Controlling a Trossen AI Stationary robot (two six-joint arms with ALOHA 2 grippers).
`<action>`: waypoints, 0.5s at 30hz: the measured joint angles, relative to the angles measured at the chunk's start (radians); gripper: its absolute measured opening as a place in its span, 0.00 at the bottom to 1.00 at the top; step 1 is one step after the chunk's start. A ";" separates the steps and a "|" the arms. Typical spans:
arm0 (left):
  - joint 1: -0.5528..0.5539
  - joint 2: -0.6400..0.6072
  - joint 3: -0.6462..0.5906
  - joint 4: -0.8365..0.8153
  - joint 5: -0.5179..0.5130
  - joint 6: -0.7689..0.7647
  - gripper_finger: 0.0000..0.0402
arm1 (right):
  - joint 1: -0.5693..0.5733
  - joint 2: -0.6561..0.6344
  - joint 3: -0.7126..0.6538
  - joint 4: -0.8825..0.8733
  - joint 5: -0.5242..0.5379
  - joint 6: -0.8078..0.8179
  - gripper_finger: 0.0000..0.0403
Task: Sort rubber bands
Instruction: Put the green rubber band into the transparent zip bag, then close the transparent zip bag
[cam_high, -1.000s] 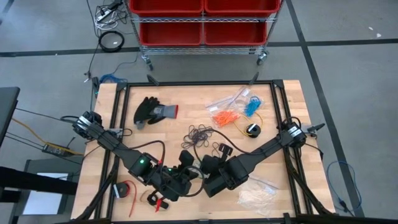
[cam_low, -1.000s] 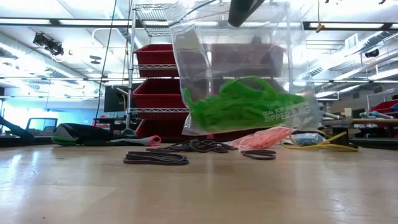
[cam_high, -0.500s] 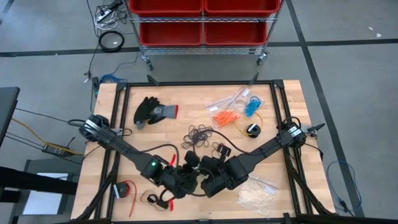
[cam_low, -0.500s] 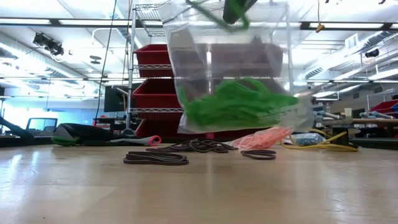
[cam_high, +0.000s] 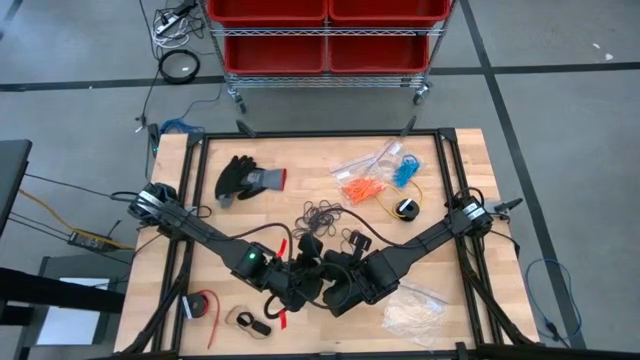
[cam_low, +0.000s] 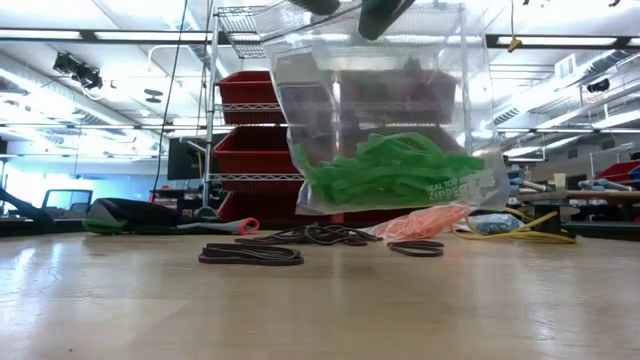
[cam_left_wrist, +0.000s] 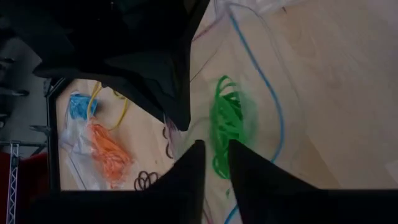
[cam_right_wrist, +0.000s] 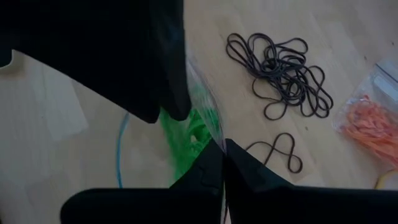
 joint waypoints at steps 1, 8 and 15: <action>0.000 0.000 0.000 0.000 0.000 -0.002 0.22 | 0.000 0.000 0.000 0.000 0.000 0.000 0.00; -0.005 -0.003 0.000 -0.028 -0.047 -0.010 0.42 | 0.000 0.000 0.000 -0.004 -0.002 0.002 0.00; -0.027 -0.054 0.001 -0.179 -0.276 -0.037 0.46 | 0.014 0.000 0.000 -0.073 -0.008 0.032 0.00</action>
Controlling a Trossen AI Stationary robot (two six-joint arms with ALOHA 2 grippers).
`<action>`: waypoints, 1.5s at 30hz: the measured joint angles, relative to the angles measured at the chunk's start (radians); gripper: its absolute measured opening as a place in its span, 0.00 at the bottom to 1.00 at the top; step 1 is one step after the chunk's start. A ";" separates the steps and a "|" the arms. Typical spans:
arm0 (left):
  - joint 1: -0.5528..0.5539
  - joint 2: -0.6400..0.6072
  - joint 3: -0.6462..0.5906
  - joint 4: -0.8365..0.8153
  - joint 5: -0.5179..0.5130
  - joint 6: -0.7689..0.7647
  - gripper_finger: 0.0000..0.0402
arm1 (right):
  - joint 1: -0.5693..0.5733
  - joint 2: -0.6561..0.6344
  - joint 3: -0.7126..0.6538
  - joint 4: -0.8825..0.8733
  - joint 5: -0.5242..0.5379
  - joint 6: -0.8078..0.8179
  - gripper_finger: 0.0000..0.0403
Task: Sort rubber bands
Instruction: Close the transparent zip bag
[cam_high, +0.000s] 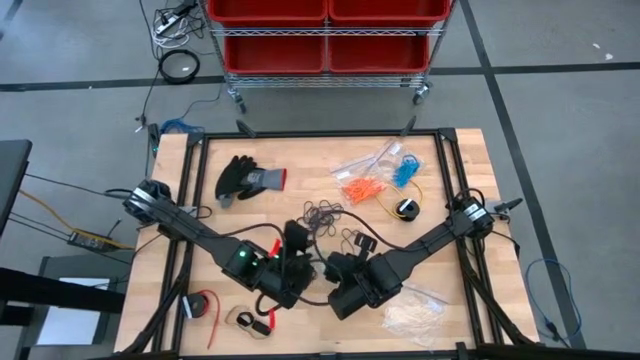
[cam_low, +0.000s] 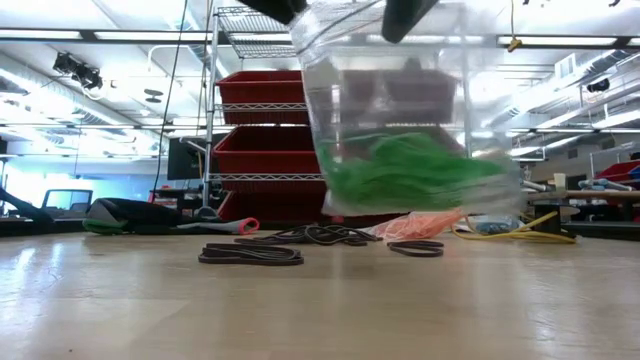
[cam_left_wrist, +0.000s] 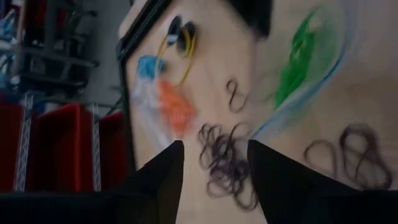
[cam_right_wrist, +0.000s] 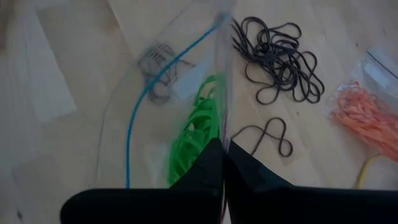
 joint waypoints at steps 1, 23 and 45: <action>0.000 -0.014 0.000 -0.032 -0.007 -0.023 0.46 | 0.002 0.000 0.000 -0.005 -0.001 0.001 0.00; 0.137 -0.515 -0.863 1.050 0.593 -0.100 0.34 | 0.077 -0.053 0.001 0.119 0.086 -0.061 0.00; 0.090 -0.458 -0.906 1.227 0.674 -0.121 0.34 | 0.024 -0.053 0.001 0.184 0.100 -0.156 0.00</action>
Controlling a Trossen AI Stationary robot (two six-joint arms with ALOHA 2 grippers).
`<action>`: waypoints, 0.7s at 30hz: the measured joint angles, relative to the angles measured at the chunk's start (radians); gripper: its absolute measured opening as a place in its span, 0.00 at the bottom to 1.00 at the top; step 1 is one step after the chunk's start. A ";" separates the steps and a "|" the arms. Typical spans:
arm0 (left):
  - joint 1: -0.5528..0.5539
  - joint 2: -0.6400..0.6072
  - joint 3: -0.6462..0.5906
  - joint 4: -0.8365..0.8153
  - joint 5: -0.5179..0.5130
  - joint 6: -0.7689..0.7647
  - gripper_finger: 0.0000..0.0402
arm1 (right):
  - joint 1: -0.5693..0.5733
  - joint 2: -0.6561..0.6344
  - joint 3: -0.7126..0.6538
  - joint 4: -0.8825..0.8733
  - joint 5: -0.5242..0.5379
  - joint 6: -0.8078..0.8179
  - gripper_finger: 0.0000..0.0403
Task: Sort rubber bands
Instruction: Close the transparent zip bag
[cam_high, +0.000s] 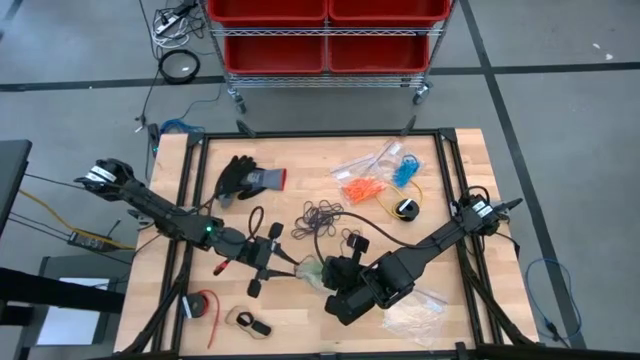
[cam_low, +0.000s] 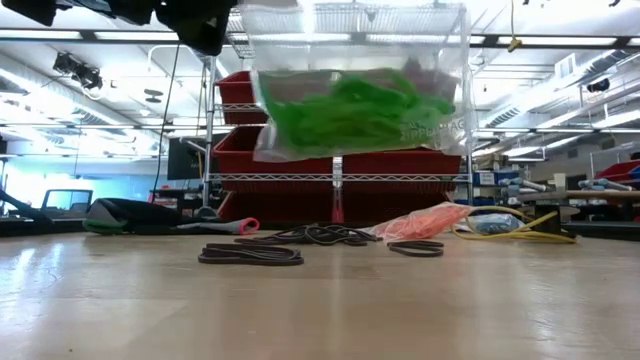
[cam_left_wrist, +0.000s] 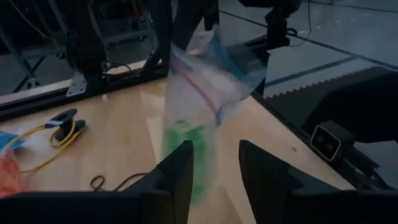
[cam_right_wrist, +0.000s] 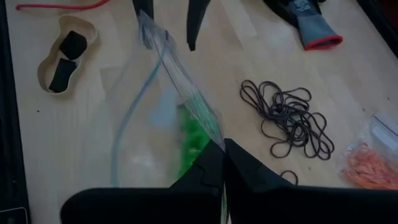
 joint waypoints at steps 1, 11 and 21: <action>0.000 0.000 0.000 -0.003 -0.002 0.000 0.34 | 0.000 0.000 0.000 0.000 -0.001 0.000 0.00; 0.000 0.000 0.001 0.069 -0.059 0.001 0.34 | -0.011 0.000 0.000 0.015 -0.003 -0.011 0.00; 0.000 0.001 0.001 0.065 -0.152 0.026 0.20 | -0.023 0.000 0.000 0.072 -0.015 -0.062 0.00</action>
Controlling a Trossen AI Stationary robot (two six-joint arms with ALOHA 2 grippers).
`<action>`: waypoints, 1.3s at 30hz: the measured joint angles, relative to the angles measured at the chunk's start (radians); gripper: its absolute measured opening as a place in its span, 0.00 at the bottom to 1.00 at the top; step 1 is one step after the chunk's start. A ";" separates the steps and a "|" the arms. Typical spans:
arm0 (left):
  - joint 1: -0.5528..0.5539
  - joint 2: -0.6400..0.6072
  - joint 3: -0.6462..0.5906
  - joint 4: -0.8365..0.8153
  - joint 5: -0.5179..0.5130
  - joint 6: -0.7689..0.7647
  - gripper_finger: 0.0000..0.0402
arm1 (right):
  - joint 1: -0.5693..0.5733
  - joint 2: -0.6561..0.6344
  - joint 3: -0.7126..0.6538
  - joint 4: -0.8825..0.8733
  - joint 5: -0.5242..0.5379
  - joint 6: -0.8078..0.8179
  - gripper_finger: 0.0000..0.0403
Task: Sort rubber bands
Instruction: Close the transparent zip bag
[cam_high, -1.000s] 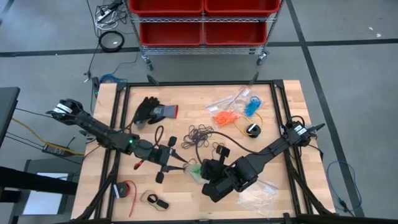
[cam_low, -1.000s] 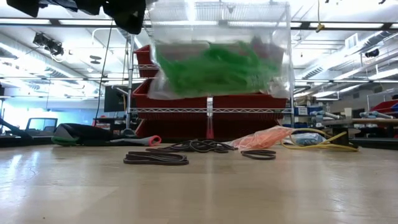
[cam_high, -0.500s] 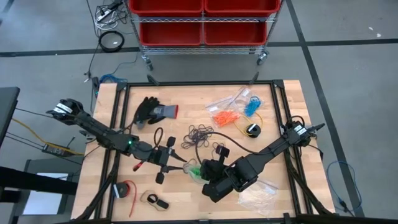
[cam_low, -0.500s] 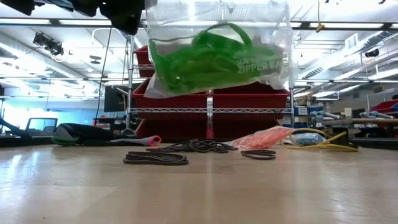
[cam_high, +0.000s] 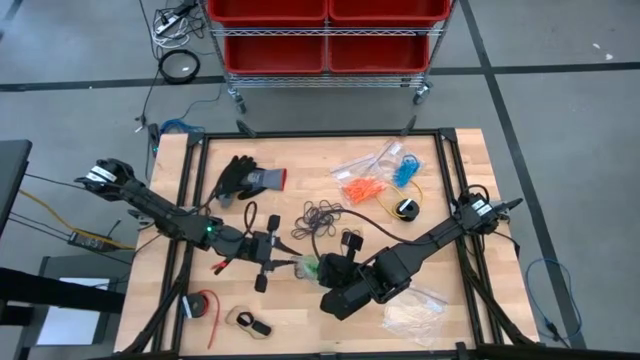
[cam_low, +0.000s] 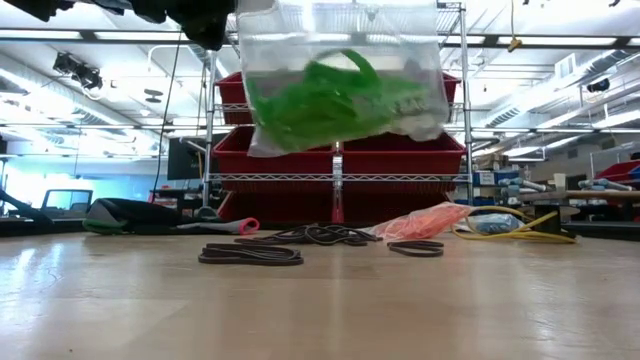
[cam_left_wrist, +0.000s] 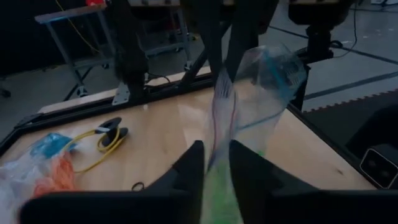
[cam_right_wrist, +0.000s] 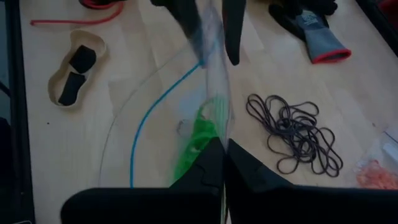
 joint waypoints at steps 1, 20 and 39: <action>0.000 0.000 0.000 0.008 0.000 0.004 0.16 | 0.000 0.000 0.000 0.000 -0.004 0.000 0.00; -0.006 0.000 0.000 -0.070 0.007 -0.003 0.01 | -0.016 0.000 0.000 -0.134 -0.033 0.160 0.08; -0.006 0.000 0.000 -0.088 0.007 -0.017 0.00 | 0.128 0.000 0.000 -0.182 0.000 0.215 0.06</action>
